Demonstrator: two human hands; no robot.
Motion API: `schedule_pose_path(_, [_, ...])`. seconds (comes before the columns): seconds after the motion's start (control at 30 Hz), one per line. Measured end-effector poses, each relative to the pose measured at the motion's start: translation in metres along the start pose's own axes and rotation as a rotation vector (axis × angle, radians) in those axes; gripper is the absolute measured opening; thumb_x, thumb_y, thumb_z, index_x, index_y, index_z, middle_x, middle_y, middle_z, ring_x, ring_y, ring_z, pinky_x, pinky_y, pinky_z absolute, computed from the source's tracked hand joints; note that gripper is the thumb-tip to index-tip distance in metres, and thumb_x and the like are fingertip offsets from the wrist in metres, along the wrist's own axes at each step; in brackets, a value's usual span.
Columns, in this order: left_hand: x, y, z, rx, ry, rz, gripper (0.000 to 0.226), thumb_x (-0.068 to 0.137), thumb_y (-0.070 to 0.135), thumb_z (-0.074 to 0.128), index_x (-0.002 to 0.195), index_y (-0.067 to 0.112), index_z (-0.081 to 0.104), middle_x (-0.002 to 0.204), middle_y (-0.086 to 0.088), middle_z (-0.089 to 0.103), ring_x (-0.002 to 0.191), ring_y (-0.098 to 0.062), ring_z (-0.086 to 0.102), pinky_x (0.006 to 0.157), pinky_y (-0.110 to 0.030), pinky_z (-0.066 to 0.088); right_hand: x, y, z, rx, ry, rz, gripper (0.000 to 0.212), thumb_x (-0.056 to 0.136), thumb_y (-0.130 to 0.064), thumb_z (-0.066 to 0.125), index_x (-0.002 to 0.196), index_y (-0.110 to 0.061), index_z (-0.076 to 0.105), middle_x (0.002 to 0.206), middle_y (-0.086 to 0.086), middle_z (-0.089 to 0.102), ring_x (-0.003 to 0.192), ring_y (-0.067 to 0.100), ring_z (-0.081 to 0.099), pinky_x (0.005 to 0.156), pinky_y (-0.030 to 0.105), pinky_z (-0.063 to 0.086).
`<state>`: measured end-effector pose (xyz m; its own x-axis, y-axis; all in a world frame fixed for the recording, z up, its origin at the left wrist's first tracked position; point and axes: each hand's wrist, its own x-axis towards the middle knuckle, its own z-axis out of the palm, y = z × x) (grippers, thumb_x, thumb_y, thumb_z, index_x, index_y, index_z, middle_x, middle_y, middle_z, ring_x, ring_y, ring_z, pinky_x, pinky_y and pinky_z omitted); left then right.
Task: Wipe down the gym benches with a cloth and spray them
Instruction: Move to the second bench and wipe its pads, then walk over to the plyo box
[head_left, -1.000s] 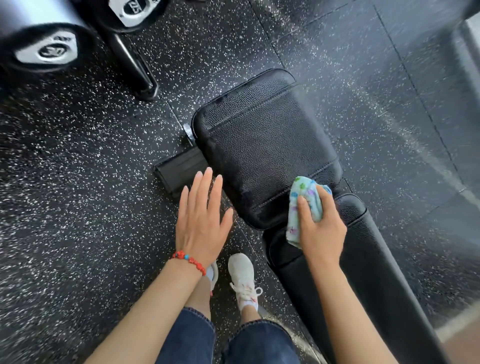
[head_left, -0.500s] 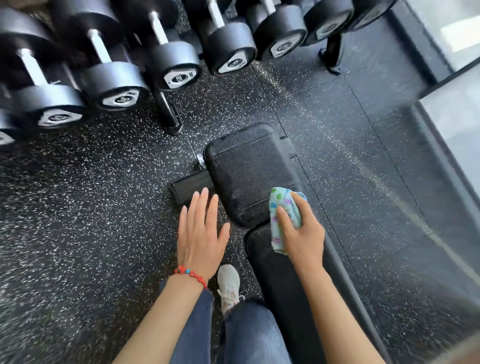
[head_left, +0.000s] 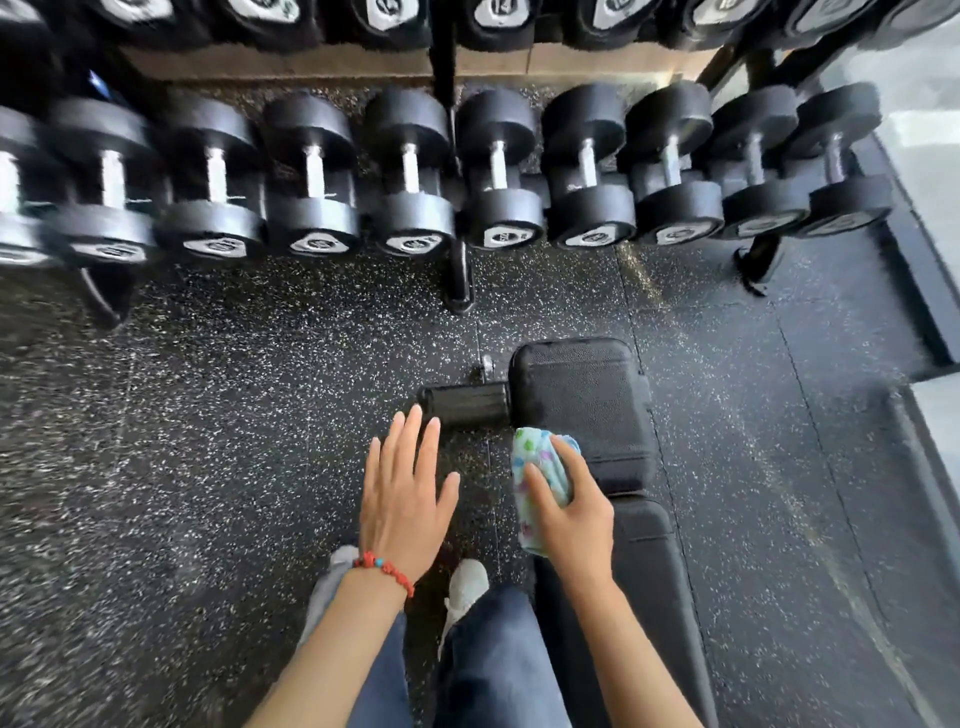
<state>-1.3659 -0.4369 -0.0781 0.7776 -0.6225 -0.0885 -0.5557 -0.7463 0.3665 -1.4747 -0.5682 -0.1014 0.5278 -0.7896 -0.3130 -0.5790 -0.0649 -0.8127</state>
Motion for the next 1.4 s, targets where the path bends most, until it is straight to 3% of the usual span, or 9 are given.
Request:
schedule_pose_path(0.13, [-0.017, -0.040, -0.030, 0.007, 0.037, -0.123, 0.058, 0.089, 0.037, 0.031, 0.132, 0.001, 0.047, 0.141, -0.020, 0.042, 0.131, -0.037, 0.038, 0.105, -0.054, 0.027, -0.009, -0.036, 0.032, -0.015, -0.151, -0.072, 0.040, 0.081, -0.035, 0.067, 0.120, -0.034, 0.056, 0.115, -0.012, 0.062, 0.103, 0.003, 0.058, 0.092, 0.030, 0.047])
schedule_pose_path(0.43, [-0.053, -0.145, -0.091, -0.002, 0.164, -0.319, 0.057, 0.089, 0.037, 0.033, 0.129, 0.001, 0.050, 0.137, -0.019, 0.048, 0.126, -0.037, 0.044, 0.101, -0.056, 0.031, -0.039, -0.125, 0.133, -0.109, -0.376, -0.269, 0.040, 0.082, -0.031, 0.068, 0.120, -0.028, 0.057, 0.114, -0.007, 0.063, 0.102, 0.010, 0.059, 0.092, 0.037, 0.048])
schedule_pose_path(0.5, [-0.059, -0.172, -0.108, -0.022, 0.187, -0.351, 0.055, 0.088, 0.036, 0.036, 0.127, 0.001, 0.053, 0.134, -0.019, 0.051, 0.124, -0.037, 0.047, 0.099, -0.058, 0.037, -0.049, -0.144, 0.160, -0.111, -0.423, -0.299, 0.040, 0.082, -0.033, 0.068, 0.119, -0.030, 0.057, 0.112, -0.008, 0.063, 0.101, 0.009, 0.060, 0.091, 0.039, 0.049])
schedule_pose_path(0.63, [-0.068, -0.228, -0.139, -0.009, 0.236, -0.403, 0.051, 0.081, 0.023, 0.069, 0.124, 0.001, 0.055, 0.131, -0.019, 0.054, 0.121, -0.037, 0.050, 0.097, -0.058, 0.038, -0.066, -0.180, 0.215, -0.134, -0.479, -0.362, 0.038, 0.081, -0.038, 0.067, 0.117, -0.036, 0.056, 0.106, -0.011, 0.065, 0.094, 0.007, 0.062, 0.082, 0.040, 0.053])
schedule_pose_path(0.7, [-0.075, -0.259, -0.157, -0.002, 0.244, -0.447, 0.053, 0.078, 0.022, 0.072, 0.124, 0.001, 0.056, 0.130, -0.019, 0.055, 0.120, -0.037, 0.051, 0.097, -0.057, 0.038, -0.077, -0.200, 0.246, -0.155, -0.516, -0.396, 0.038, 0.081, -0.037, 0.067, 0.117, -0.036, 0.056, 0.104, -0.012, 0.065, 0.091, 0.008, 0.063, 0.080, 0.041, 0.054])
schedule_pose_path(0.9, [-0.097, -0.350, -0.198, 0.008, 0.256, -0.598, 0.049, 0.092, 0.030, 0.053, 0.133, 0.004, 0.047, 0.139, -0.017, 0.047, 0.130, -0.032, 0.041, 0.109, -0.049, 0.030, -0.105, -0.254, 0.337, -0.225, -0.634, -0.472, 0.041, 0.080, -0.043, 0.065, 0.119, -0.038, 0.055, 0.102, -0.014, 0.065, 0.091, 0.004, 0.062, 0.084, 0.032, 0.053])
schedule_pose_path(1.07, [-0.100, -0.401, -0.215, -0.008, 0.290, -0.713, 0.051, 0.096, 0.034, 0.043, 0.137, 0.004, 0.041, 0.144, -0.017, 0.039, 0.135, -0.031, 0.033, 0.112, -0.045, 0.022, -0.112, -0.287, 0.392, -0.276, -0.733, -0.541, 0.039, 0.078, -0.048, 0.063, 0.115, -0.046, 0.051, 0.091, -0.029, 0.059, 0.089, 0.001, 0.061, 0.084, 0.030, 0.053])
schedule_pose_path(1.27, [-0.072, -0.435, -0.221, -0.002, 0.273, -0.781, 0.053, 0.096, 0.038, 0.036, 0.139, 0.007, 0.037, 0.147, -0.015, 0.036, 0.137, -0.029, 0.030, 0.113, -0.041, 0.017, -0.087, -0.321, 0.442, -0.312, -0.806, -0.629, 0.038, 0.079, -0.048, 0.061, 0.115, -0.044, 0.051, 0.100, -0.016, 0.066, 0.087, 0.003, 0.063, 0.077, 0.032, 0.055])
schedule_pose_path(1.4, [-0.037, -0.455, -0.234, 0.000, 0.276, -0.813, 0.052, 0.096, 0.036, 0.039, 0.139, 0.006, 0.038, 0.146, -0.016, 0.037, 0.136, -0.029, 0.032, 0.113, -0.043, 0.020, -0.060, -0.350, 0.472, -0.321, -0.847, -0.651, 0.036, 0.080, -0.047, 0.062, 0.114, -0.047, 0.051, 0.092, -0.018, 0.066, 0.079, -0.007, 0.061, 0.065, 0.014, 0.051])
